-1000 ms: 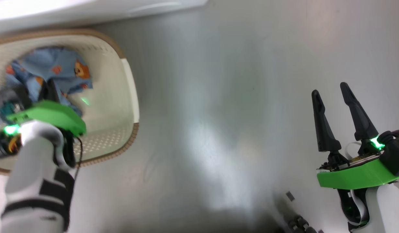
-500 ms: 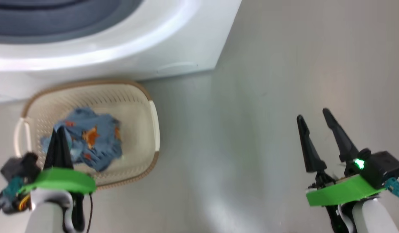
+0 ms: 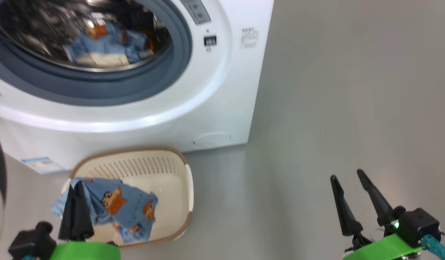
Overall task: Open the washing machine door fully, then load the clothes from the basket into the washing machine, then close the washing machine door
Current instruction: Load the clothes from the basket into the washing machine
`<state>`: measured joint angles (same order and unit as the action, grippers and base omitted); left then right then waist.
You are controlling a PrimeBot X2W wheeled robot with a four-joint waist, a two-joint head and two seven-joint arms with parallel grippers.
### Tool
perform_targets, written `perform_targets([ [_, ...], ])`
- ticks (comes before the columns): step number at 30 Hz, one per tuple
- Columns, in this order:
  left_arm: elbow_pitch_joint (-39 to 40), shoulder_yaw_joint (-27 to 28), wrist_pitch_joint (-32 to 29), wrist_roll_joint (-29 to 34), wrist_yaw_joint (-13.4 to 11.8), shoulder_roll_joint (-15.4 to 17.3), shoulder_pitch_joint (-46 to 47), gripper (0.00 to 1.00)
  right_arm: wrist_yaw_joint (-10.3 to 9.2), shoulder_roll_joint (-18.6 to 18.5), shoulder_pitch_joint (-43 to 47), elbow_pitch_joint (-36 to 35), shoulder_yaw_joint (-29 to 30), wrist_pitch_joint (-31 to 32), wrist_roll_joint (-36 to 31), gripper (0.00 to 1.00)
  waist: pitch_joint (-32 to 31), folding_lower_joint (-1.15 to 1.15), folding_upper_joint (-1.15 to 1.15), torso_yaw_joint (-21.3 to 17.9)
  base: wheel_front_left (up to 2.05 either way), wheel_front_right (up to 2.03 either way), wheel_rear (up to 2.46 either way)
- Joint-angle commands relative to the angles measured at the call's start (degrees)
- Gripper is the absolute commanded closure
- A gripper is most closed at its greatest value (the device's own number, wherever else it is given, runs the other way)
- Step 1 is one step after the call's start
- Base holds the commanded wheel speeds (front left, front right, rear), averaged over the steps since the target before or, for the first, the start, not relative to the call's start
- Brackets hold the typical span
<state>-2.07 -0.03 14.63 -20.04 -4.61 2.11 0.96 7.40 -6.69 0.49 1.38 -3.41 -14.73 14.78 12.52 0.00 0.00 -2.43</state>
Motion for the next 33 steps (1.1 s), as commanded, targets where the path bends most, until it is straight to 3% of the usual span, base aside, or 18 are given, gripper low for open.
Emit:
perform_targets([
  [1,2.80,1.56,0.37,0.35,-0.43,0.78,-1.30,1.00,0.09,-0.17,1.08,-1.14,-1.58,-0.27,-0.18,0.00,-8.04,0.00,0.00,1.64,0.00,0.00,0.00],
  [8,7.01,2.41,0.37,1.74,-2.03,0.77,-8.40,1.00,0.09,-0.10,4.32,-1.82,-1.34,-0.27,-1.22,0.00,-13.61,0.00,0.00,1.57,0.00,0.00,0.00],
  [22,13.14,1.98,0.37,2.83,-3.97,0.77,-14.34,1.00,0.09,-0.28,6.71,-2.93,-1.62,-0.27,-1.80,0.00,-15.80,0.00,0.00,1.11,0.00,0.00,0.00],
  [33,12.30,0.16,-1.04,2.91,-2.67,2.00,-11.69,1.00,0.09,0.11,6.66,-2.96,-2.18,-0.27,-2.16,0.00,-14.20,0.00,0.00,0.04,0.00,0.00,0.00],
])
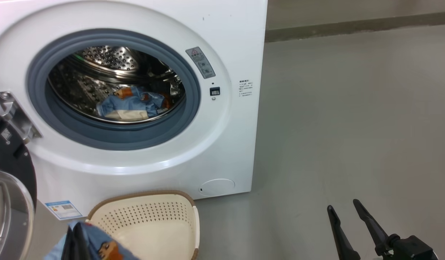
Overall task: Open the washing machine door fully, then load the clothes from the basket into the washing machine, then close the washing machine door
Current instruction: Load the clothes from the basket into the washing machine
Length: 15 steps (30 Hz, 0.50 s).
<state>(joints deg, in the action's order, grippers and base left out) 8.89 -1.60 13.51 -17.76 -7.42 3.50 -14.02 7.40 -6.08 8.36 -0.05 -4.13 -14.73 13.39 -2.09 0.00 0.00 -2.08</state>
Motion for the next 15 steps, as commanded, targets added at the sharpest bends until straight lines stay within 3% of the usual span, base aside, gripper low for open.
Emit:
perform_targets([
  [1,0.73,1.44,-0.15,0.60,0.45,0.81,4.34,1.00,0.09,-0.43,-1.29,-1.48,-1.53,-0.27,-0.78,0.00,0.67,0.00,0.00,-0.46,0.00,0.00,0.00],
  [8,-4.93,-0.63,-1.09,0.57,2.71,1.96,15.72,1.00,0.09,0.41,-2.37,-1.45,-2.45,-0.27,-0.53,0.00,5.10,0.00,0.00,-2.16,0.00,0.00,0.00],
  [15,-14.43,-0.82,-1.64,1.24,4.44,4.44,34.50,1.00,0.09,1.11,-7.15,-1.82,-4.33,-0.27,-0.19,0.00,13.51,0.00,0.00,-5.48,0.00,0.00,0.00],
])
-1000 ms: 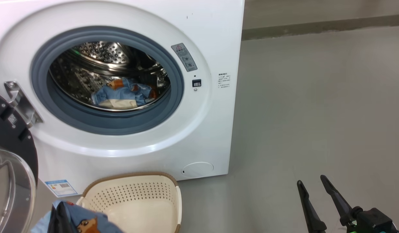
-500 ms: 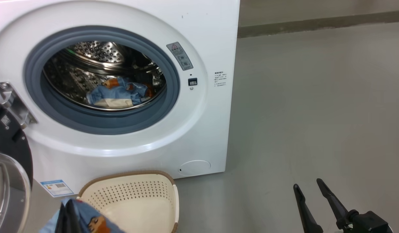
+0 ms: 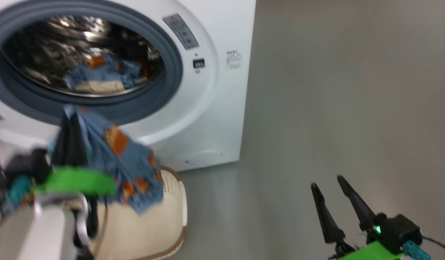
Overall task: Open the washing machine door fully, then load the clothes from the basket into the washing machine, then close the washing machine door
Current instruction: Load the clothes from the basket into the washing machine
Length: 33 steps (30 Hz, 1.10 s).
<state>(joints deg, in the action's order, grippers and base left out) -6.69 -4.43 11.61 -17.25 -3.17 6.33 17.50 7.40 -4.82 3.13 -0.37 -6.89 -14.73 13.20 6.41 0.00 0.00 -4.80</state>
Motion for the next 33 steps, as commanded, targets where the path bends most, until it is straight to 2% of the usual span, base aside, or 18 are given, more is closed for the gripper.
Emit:
perform_targets([
  [1,-0.55,2.02,0.41,1.57,0.16,2.47,5.82,1.00,0.09,-0.13,-2.76,-1.44,-2.06,-0.27,0.09,0.00,6.14,0.00,0.00,-3.32,0.00,0.00,0.00],
  [9,-16.22,3.25,1.38,4.29,0.28,7.89,26.19,1.00,0.09,-0.25,-7.73,-0.63,-5.34,-0.27,1.03,0.00,14.55,0.00,0.00,-8.33,0.00,0.00,0.00],
  [19,-35.23,5.12,2.99,5.45,0.94,14.51,40.76,1.00,0.09,0.49,-11.07,0.07,-8.95,-0.27,2.73,0.00,24.37,0.00,0.00,-13.26,0.00,0.00,0.00],
  [26,-42.29,5.12,3.34,6.53,1.40,17.72,51.68,1.00,0.09,0.36,-11.84,0.25,-9.90,-0.27,3.26,0.00,29.68,0.00,0.00,-14.79,0.00,0.00,0.00],
  [33,-43.34,5.53,3.38,7.72,0.51,19.46,57.64,1.00,0.09,0.44,-11.99,0.24,-10.81,-0.27,3.97,0.00,32.05,0.00,0.00,-16.13,0.00,0.00,0.00],
])
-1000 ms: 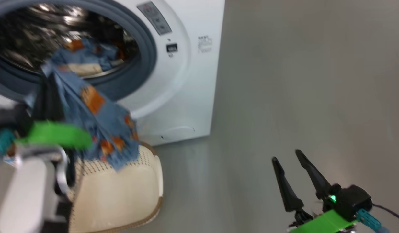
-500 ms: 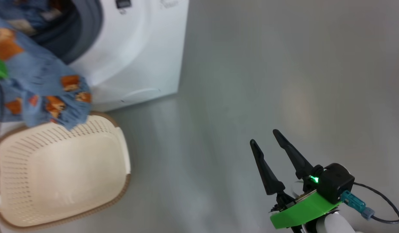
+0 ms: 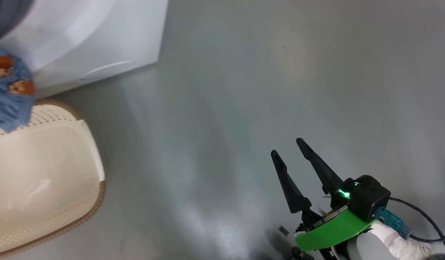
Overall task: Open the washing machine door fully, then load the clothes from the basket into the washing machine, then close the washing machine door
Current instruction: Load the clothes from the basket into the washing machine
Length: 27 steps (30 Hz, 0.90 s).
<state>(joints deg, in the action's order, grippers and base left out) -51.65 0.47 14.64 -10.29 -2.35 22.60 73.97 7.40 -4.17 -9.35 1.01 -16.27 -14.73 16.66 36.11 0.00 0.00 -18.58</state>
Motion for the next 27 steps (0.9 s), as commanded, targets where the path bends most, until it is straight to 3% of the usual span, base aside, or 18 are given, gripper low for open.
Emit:
perform_targets([
  [1,2.19,0.84,0.35,0.78,-0.33,3.28,1.81,1.00,0.09,-0.22,0.52,-1.13,-1.50,-0.27,0.55,0.00,2.48,0.00,0.00,-2.51,0.00,0.00,0.00],
  [7,6.41,1.50,0.35,2.23,-0.82,3.67,5.16,1.00,0.09,-0.39,0.49,-1.10,-1.60,-0.27,0.69,0.00,2.89,0.00,0.00,-3.11,0.00,0.00,0.00],
  [12,-1.65,-0.14,-0.16,3.65,-0.91,3.38,5.21,0.98,0.09,-0.27,0.44,-0.67,-1.58,-0.27,0.68,0.00,2.24,0.00,0.00,-2.93,0.00,0.00,0.00],
  [17,-9.28,-1.28,-1.58,4.39,-1.37,4.21,6.83,0.00,0.09,-0.10,-0.10,-0.50,-1.56,-0.27,0.92,0.00,1.85,0.00,0.00,-2.89,0.00,0.00,0.00],
  [27,-15.58,-2.00,-1.64,3.74,-2.87,2.75,7.88,0.00,0.09,0.16,-1.94,0.82,-0.56,-0.27,0.24,0.00,-0.34,0.00,0.00,-0.05,0.00,0.00,0.00],
])
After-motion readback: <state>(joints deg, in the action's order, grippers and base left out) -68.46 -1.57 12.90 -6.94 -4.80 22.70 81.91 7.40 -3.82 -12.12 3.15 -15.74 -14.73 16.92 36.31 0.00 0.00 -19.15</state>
